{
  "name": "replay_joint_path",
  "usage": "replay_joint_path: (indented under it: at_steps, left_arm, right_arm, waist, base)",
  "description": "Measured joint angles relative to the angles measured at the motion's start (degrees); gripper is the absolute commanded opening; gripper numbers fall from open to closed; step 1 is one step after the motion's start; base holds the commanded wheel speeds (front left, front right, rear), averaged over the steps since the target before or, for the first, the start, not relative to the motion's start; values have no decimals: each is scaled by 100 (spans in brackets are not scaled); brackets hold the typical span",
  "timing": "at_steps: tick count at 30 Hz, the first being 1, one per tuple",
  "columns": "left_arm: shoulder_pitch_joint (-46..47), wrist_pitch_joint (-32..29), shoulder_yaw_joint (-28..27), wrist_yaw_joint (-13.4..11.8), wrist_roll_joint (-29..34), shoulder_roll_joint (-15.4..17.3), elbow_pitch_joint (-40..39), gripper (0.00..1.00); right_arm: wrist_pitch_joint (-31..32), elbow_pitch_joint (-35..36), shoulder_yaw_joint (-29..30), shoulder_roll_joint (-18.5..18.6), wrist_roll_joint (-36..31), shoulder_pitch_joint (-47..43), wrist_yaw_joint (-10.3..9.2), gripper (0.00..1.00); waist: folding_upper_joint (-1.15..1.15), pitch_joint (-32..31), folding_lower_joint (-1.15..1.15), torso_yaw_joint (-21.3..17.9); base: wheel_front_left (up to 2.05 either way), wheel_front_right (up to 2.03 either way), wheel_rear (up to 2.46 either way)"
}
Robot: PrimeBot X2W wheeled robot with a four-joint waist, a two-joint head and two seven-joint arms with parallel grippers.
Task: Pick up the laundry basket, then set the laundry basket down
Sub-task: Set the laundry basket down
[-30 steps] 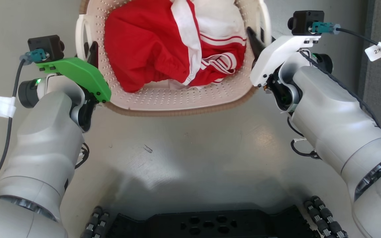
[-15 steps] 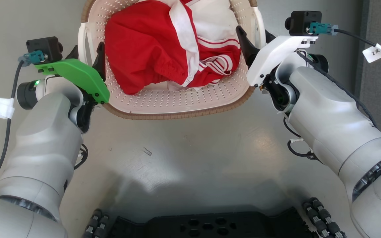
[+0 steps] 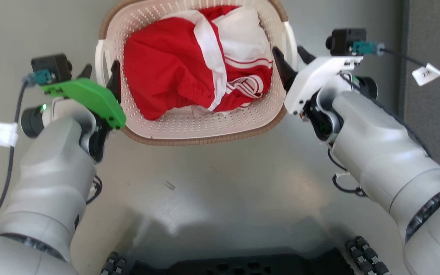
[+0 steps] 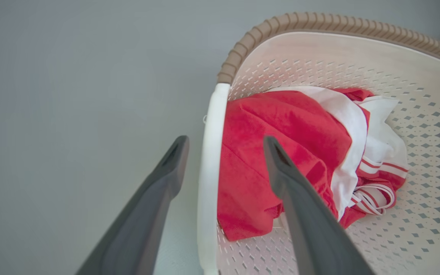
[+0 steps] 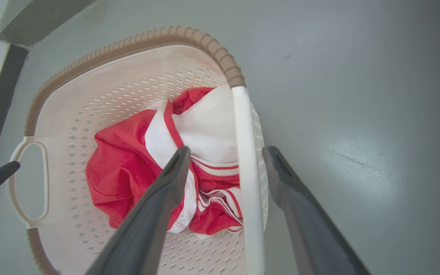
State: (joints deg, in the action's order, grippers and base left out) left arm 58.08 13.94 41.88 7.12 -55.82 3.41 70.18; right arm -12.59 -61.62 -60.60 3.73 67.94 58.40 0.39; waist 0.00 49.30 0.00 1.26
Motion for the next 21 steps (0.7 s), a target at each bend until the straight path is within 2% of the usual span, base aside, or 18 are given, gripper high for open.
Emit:
replay_joint_path:
  at_steps: [16, 21]
  left_arm:
    - [-562, 26, 21, 0, -51, 103, 13, 100]
    - [-721, 26, 54, 0, -97, 101, -107, 100]
  right_arm:
    - [-49, -99, -137, -13, 131, -417, 10, 100]
    - [-83, -116, -136, -14, 175, -573, 82, 100]
  waist:
    - [0, -856, 0, -105]
    - [0, -1204, 0, -142]
  base:
    - [0, 0, 0]
    - [0, 0, 0]
